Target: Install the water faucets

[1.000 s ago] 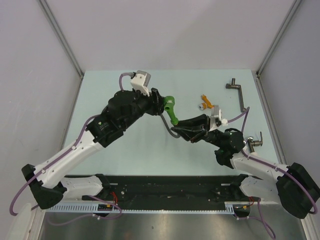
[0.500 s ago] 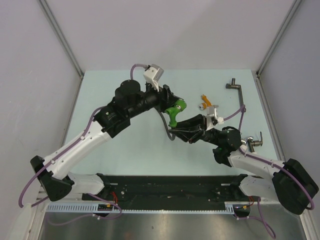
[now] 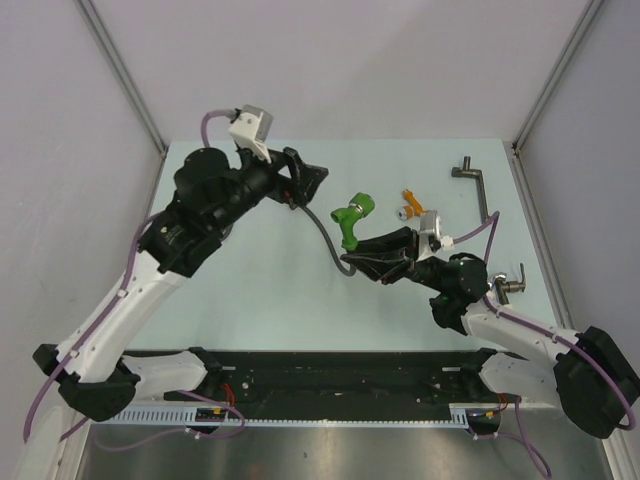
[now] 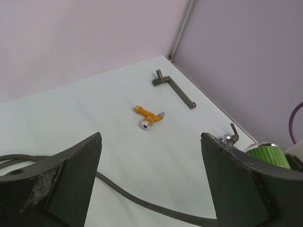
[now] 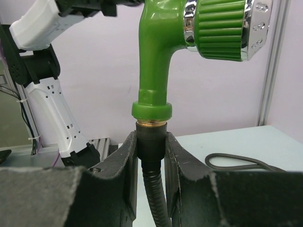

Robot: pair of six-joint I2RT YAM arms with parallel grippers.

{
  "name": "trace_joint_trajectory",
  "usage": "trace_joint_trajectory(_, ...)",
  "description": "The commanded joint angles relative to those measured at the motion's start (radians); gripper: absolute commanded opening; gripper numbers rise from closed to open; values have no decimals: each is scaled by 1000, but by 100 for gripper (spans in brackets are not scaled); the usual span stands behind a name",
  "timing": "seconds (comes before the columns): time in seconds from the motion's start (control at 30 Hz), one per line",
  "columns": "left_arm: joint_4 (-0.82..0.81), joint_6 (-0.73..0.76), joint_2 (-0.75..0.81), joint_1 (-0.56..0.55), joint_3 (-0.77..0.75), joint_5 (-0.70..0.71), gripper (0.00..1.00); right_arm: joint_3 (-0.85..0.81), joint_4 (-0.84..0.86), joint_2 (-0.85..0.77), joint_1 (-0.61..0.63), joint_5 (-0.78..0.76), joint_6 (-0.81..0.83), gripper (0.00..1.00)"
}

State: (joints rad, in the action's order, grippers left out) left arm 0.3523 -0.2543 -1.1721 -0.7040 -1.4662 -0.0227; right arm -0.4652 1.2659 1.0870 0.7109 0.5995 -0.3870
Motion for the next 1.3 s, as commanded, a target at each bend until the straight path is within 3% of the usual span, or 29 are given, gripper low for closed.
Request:
trace_joint_trajectory(0.0, 76, 70, 55, 8, -126, 133, 91, -30, -11, -39, -2, -49, 62, 0)
trace_joint_trajectory(0.1, 134, 58, 29, 8, -204, 87, 96, -30, -39, -42, 5, -69, 95, 0)
trace_joint_trajectory(0.37, 324, 20, -154, 6, -410, -333, 99, -44, -118, -41, 30, -90, 175, 0)
trace_joint_trajectory(0.67, 439, 107, -277, -72, -465, -301, 98, -55, -135, -27, 51, -95, 200, 0)
trace_joint_trajectory(0.87, 487, 153, -320, -120, -493, -284, 87, -59, -125, -7, 52, -83, 192, 0)
trace_joint_trajectory(1.03, 494, 185, -317, -149, -488, -359, 67, -62, -114, 10, 42, -76, 171, 0)
trace_joint_trajectory(1.17, 494, 246, -305, -167, -479, -428, 51, -62, -56, 50, -1, -44, 52, 0)
trace_joint_trajectory(1.27, 496, 305, -291, -178, -464, -495, 45, -76, -7, 89, -45, -4, -27, 0)
